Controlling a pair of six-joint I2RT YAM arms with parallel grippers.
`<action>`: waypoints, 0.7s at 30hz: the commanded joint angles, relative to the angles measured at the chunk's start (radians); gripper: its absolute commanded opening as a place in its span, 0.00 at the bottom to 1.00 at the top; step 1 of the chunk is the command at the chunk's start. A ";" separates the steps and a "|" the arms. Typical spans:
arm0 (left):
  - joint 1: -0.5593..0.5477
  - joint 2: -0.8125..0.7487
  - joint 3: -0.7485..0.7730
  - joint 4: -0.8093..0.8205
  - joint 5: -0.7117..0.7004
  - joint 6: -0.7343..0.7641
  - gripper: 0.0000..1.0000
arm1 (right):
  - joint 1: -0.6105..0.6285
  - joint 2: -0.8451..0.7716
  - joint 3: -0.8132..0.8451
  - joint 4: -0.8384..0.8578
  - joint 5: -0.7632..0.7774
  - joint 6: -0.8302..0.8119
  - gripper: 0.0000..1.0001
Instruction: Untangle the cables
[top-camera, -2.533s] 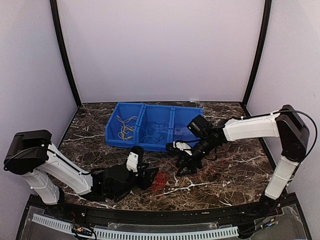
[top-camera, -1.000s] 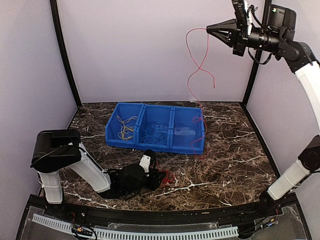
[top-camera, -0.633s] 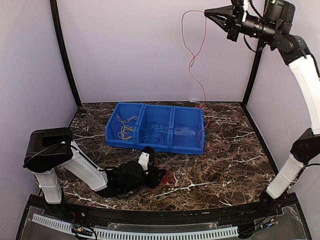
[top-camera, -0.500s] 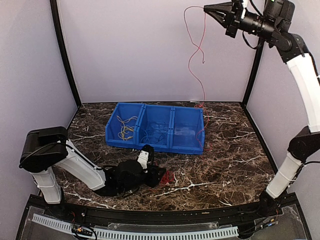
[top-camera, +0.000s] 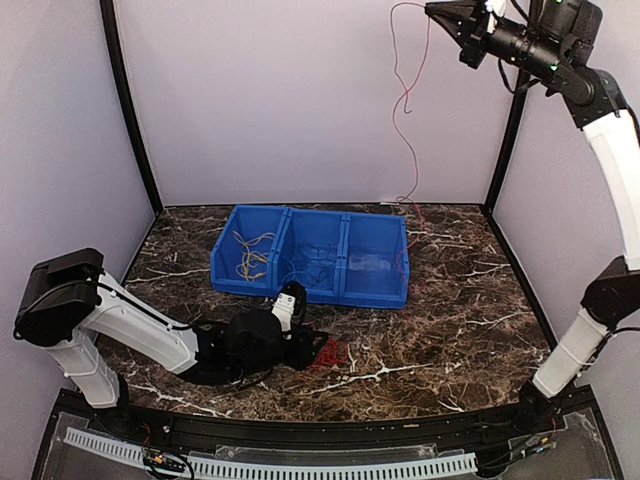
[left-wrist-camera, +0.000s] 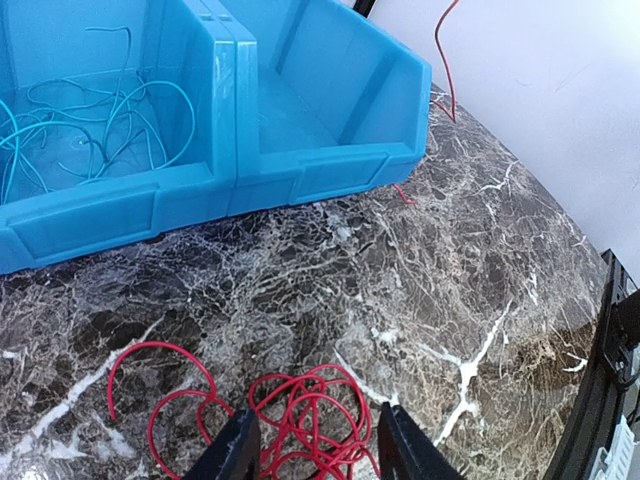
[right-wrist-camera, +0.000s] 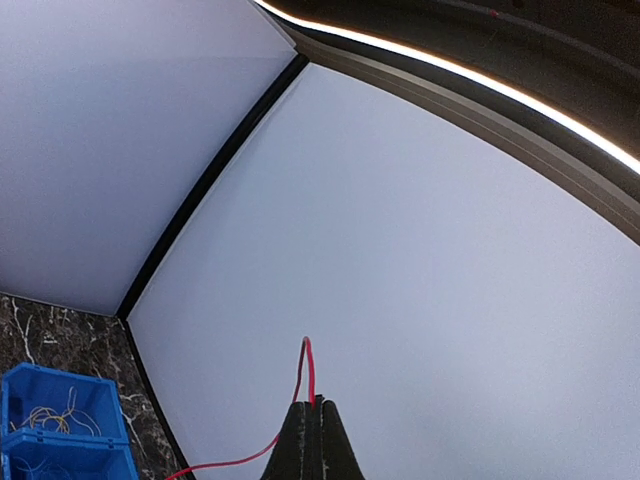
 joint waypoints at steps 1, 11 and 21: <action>0.003 -0.073 0.017 -0.089 0.003 0.015 0.42 | -0.010 -0.128 -0.121 0.085 0.234 -0.084 0.00; 0.003 -0.181 -0.028 -0.144 0.026 0.008 0.43 | -0.023 -0.214 -0.155 0.265 0.354 -0.142 0.00; 0.003 -0.257 -0.091 -0.145 0.004 -0.007 0.44 | 0.010 -0.079 0.033 0.427 0.245 -0.072 0.00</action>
